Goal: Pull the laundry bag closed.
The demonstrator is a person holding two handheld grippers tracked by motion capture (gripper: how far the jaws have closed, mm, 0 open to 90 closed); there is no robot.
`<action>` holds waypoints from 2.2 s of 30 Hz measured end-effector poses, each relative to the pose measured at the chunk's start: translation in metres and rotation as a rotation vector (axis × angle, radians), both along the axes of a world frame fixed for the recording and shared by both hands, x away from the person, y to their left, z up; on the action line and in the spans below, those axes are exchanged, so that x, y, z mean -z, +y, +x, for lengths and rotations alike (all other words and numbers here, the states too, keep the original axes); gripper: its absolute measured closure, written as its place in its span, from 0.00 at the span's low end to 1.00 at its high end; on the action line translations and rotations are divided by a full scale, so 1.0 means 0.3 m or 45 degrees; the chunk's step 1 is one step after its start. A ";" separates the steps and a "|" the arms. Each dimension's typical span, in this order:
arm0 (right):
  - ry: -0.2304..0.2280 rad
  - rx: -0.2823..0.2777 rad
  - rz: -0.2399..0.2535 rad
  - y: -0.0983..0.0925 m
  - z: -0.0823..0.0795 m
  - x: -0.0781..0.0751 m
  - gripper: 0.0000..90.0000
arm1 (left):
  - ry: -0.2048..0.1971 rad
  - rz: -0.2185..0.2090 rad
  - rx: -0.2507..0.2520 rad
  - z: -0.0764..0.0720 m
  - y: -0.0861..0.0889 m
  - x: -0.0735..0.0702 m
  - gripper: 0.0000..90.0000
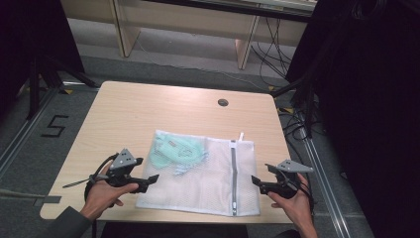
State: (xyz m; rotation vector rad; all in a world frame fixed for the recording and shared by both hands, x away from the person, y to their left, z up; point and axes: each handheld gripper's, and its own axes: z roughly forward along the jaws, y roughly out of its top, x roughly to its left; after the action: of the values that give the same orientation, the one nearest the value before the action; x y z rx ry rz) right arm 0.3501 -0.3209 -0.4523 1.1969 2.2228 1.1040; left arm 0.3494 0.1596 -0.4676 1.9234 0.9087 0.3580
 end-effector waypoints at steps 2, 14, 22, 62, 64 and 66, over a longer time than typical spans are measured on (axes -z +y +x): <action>-0.022 -0.004 0.008 0.009 0.000 0.009 0.25 | -0.003 0.009 0.010 0.002 -0.002 0.001 0.18; 0.066 -0.176 -0.080 0.044 -0.020 0.016 0.24 | 0.010 0.047 0.101 -0.010 -0.047 0.007 0.18; 0.095 -0.241 -0.080 0.061 -0.034 0.017 0.28 | 0.007 0.027 0.166 -0.003 -0.096 0.006 0.18; 0.318 -0.652 -0.222 0.175 -0.074 0.081 0.60 | -0.026 0.185 0.504 -0.031 -0.399 0.071 0.20; 0.320 -0.674 -0.230 0.180 -0.068 0.088 0.59 | -0.039 0.177 0.505 -0.037 -0.409 0.074 0.20; 0.315 -0.703 -0.242 0.186 -0.059 0.093 0.59 | -0.032 0.168 0.516 -0.042 -0.417 0.077 0.20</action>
State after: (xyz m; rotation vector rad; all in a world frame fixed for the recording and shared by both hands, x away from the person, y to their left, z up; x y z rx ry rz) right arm 0.3324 -0.2651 -0.4803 0.6827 2.8809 0.9313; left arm 0.3369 0.0344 -0.4906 2.1607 0.4693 0.2028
